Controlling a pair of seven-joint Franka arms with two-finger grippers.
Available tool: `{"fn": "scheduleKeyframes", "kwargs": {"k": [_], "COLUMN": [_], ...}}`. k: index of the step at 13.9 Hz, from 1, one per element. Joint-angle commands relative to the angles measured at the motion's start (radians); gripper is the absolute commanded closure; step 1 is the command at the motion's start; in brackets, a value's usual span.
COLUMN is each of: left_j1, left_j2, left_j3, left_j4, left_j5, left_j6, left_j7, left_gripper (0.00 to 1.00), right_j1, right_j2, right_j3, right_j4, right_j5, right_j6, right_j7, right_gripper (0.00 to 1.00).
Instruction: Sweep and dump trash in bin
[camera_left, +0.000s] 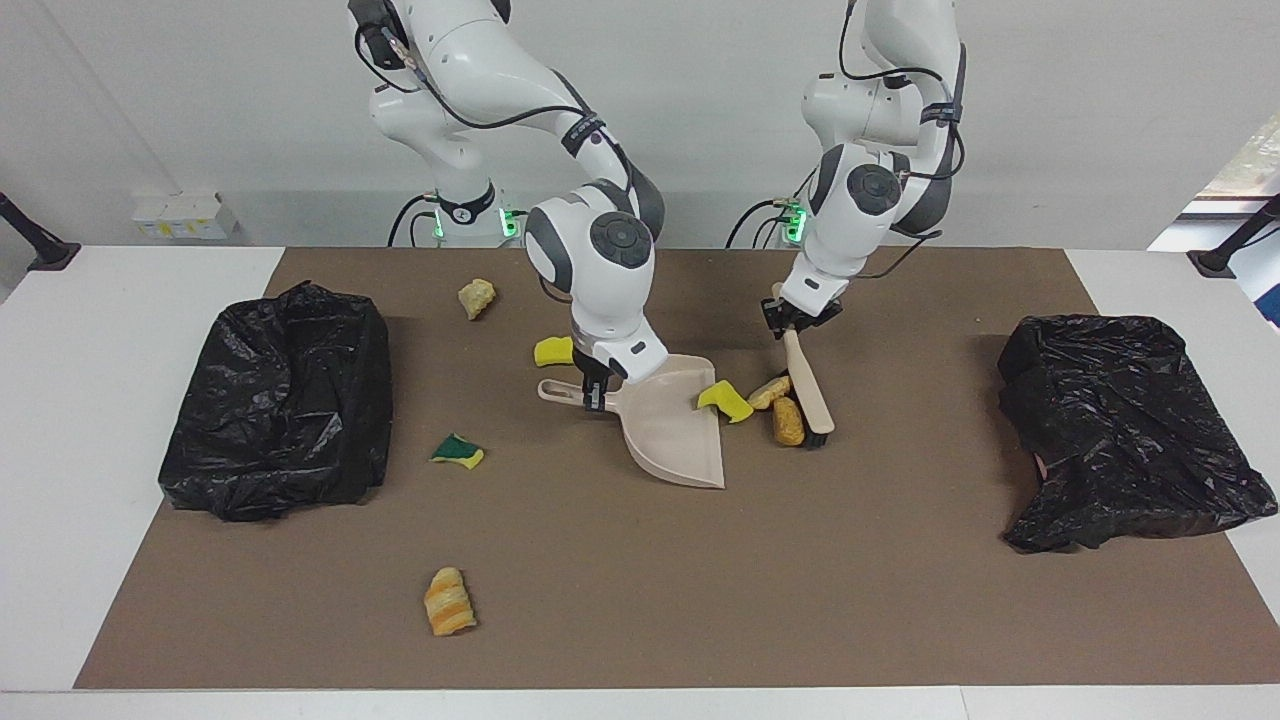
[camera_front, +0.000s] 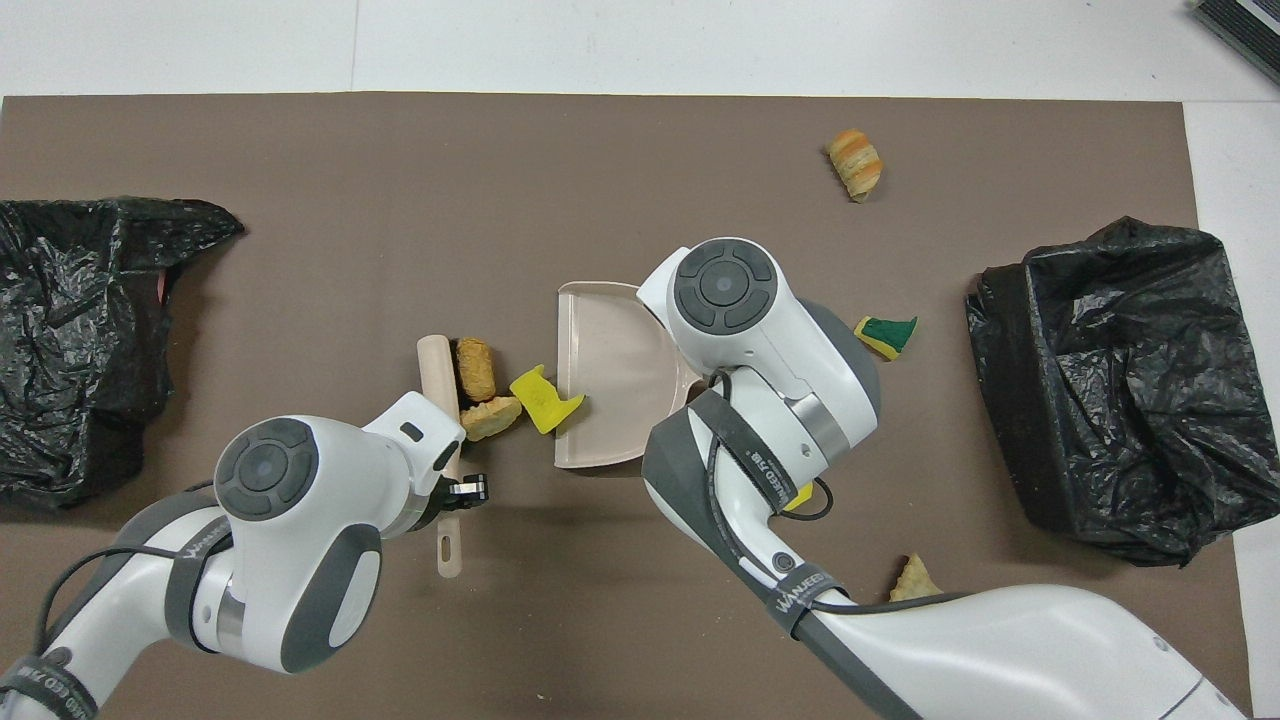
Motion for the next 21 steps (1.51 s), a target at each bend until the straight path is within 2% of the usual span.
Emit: {"fn": "scheduleKeyframes", "kwargs": {"k": [1,6,8,10,14,17,19,21], "left_j1": [-0.101,-0.127,-0.124,-0.103,-0.002,0.012,-0.007,-0.084], "left_j2": [0.112,0.135,0.167,0.164,0.115,0.071,0.020,-0.046], "left_j3": [0.012,-0.078,-0.083,-0.079,-0.074,-0.077,-0.083,-0.085], "left_j4": [0.109,0.191,0.252,0.259,0.282,0.262,0.189,0.096], "left_j5": [-0.056,-0.090,-0.055,0.013,0.059,0.130,0.131,0.131], "left_j6": [0.051,0.101,0.063,0.051,-0.119,-0.211,-0.204,-0.192], "left_j7": [-0.010,-0.035,-0.200,-0.248,-0.251,-0.286,-0.313,-0.334], "left_gripper": [1.00,1.00,1.00,1.00,1.00,1.00,1.00,1.00], "right_j1": [-0.009,-0.015,-0.023,-0.038,-0.063,-0.112,-0.165,-0.242], "right_j2": [-0.020,-0.020,-0.022,-0.031,-0.039,-0.088,-0.123,-0.154], "right_j3": [0.009,0.009,0.009,0.009,0.009,0.009,0.009,0.009], "right_j4": [-0.024,-0.014,-0.003,-0.001,0.017,0.014,0.011,0.011], "right_j5": [-0.017,-0.016,-0.016,-0.009,0.000,0.018,0.043,0.070], "right_j6": [0.017,0.014,0.008,0.008,0.005,0.005,0.003,-0.001], "right_j7": [-0.014,-0.014,-0.023,-0.027,-0.032,-0.058,-0.131,-0.240], "right_gripper": [1.00,1.00,1.00,1.00,1.00,1.00,1.00,1.00]}}
